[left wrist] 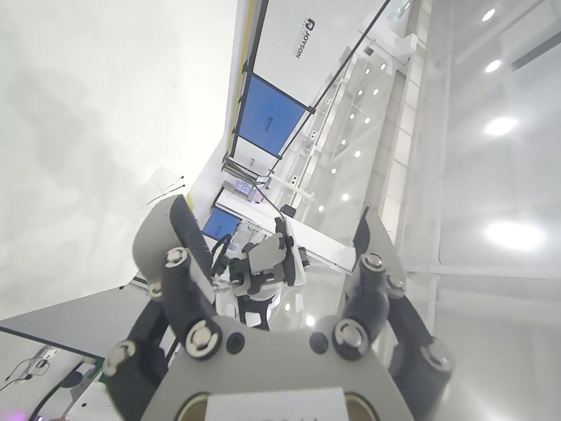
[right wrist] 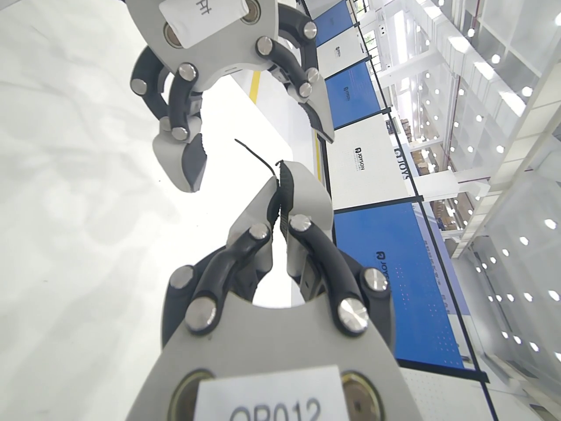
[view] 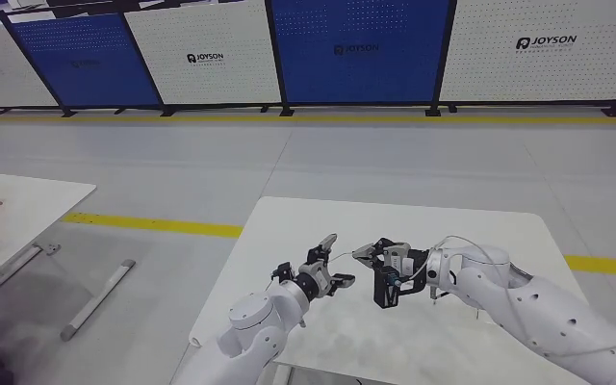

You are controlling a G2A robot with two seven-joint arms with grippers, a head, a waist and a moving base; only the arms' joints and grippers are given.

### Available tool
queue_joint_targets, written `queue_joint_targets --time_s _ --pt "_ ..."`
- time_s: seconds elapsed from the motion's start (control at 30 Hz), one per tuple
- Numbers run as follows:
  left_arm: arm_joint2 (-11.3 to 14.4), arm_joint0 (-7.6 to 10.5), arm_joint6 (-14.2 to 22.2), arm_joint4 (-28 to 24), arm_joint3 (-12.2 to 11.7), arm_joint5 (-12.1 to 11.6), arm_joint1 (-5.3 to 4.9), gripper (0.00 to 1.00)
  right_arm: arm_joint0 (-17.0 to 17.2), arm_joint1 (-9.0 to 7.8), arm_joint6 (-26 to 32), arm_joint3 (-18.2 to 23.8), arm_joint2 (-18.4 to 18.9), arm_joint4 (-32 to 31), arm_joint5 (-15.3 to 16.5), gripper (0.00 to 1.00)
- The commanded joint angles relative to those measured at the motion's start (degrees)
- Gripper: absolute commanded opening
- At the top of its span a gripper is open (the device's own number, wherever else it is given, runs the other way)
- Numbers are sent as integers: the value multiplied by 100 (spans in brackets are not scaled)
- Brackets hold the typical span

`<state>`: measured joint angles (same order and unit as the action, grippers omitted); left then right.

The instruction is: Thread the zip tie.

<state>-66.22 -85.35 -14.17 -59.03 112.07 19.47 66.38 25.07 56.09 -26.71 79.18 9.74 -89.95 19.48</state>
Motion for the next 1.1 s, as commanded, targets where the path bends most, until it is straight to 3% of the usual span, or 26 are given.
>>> queue_joint_targets --time_s 0.0,0.33,0.57,0.7,0.77,0.8,1.07 --pt "-8 4 -3 -17 -7 1 4 39 0 0 0 0 0 0 0 0" --pt "-40 12 -11 -45 -17 1 11 38 0 0 0 0 0 0 0 0" --pt "-11 33 -39 -12 -33 1 16 20 0 0 0 0 0 0 0 0" --pt "-6 37 -47 -9 -36 1 18 19 0 0 0 0 0 0 0 0" --pt "-6 36 -46 -3 -35 1 18 2 0 0 0 0 0 0 0 0" --pt "-5 34 -44 0 -35 1 18 0 0 0 0 0 0 0 0 0" --pt "31 14 1 103 -18 1 12 0 0 0 0 0 0 0 0 0"
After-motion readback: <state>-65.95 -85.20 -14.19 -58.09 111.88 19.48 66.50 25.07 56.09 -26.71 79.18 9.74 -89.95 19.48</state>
